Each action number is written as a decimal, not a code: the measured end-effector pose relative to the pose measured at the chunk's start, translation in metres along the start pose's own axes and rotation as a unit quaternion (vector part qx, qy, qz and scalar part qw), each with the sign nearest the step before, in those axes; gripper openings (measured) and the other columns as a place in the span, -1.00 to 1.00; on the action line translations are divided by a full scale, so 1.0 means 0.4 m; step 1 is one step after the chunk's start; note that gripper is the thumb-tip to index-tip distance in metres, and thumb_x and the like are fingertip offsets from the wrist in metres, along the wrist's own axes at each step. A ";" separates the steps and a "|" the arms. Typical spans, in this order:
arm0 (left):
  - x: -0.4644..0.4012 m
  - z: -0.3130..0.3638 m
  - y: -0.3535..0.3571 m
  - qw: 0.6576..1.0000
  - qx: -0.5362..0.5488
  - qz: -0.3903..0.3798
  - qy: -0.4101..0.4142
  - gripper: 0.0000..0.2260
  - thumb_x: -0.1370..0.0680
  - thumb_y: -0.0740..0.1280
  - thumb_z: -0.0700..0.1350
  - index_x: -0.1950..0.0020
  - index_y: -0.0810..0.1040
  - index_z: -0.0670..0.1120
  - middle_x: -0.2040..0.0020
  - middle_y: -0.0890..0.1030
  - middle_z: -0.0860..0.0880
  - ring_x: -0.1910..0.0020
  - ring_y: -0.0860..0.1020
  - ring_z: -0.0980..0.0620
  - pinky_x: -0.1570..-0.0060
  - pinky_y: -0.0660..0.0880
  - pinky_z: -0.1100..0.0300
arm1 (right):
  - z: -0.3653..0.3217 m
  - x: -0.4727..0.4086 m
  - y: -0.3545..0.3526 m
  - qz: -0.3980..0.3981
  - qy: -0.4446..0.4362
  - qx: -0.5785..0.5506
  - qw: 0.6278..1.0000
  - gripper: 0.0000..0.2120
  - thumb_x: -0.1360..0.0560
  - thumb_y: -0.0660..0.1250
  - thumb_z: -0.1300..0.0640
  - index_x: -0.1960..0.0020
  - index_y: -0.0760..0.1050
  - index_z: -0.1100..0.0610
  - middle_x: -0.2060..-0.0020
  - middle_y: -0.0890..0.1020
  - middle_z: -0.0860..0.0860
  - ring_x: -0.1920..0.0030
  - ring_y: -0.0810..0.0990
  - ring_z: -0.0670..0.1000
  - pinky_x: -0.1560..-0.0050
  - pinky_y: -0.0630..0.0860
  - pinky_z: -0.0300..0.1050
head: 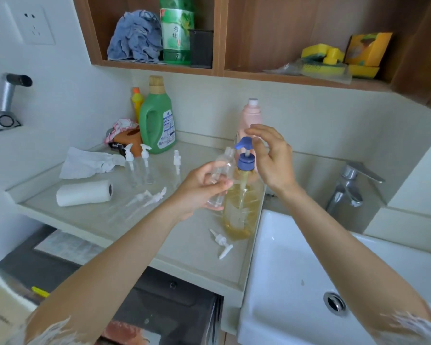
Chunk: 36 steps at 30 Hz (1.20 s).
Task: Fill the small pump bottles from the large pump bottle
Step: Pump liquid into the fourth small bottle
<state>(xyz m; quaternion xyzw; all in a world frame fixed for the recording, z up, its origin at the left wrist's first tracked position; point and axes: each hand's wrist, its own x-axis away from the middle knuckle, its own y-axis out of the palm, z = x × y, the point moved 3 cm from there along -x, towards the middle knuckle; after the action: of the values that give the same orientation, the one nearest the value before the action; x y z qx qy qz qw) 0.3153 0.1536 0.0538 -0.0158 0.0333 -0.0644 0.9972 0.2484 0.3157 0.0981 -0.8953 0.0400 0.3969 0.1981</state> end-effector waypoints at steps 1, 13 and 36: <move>-0.006 -0.001 -0.001 1.000 -0.013 0.000 0.003 -0.64 -0.53 0.38 -0.18 -0.30 0.45 0.04 0.10 0.55 0.05 0.15 0.55 0.10 0.13 0.62 -0.09 | 0.004 0.000 0.006 0.000 0.009 -0.001 1.000 -0.70 -0.53 0.15 0.19 -0.08 0.63 0.18 -0.09 0.58 -0.07 -0.18 0.51 -0.10 -0.26 0.35 -0.30; -0.035 0.021 -0.012 0.998 0.015 -0.028 0.051 -0.69 -0.43 0.38 0.02 -0.14 0.47 0.22 0.17 0.58 0.13 0.22 0.56 0.14 0.37 0.57 0.14 | -0.002 0.011 0.008 -0.016 0.004 0.007 1.000 -0.68 -0.54 0.12 0.29 -0.02 0.65 0.25 0.00 0.64 -0.05 -0.10 0.58 -0.13 -0.18 0.43 -0.31; -0.083 -0.012 -0.064 0.994 -0.027 -0.098 0.048 -0.47 -0.45 0.39 0.15 -0.37 0.43 0.01 0.48 0.51 0.13 0.18 0.51 -0.01 0.47 0.40 0.14 | -0.006 0.035 0.043 0.093 -0.032 0.040 0.994 -0.67 -0.54 0.09 0.26 0.03 0.65 0.26 0.05 0.64 -0.02 -0.11 0.61 -0.02 -0.19 0.49 -0.14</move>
<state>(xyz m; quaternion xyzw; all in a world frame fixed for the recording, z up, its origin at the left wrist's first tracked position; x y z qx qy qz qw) 0.2789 0.1325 0.0520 -0.0433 0.0808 -0.1614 0.9826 0.2556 0.3003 0.0840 -0.8661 0.1325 0.4399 0.1969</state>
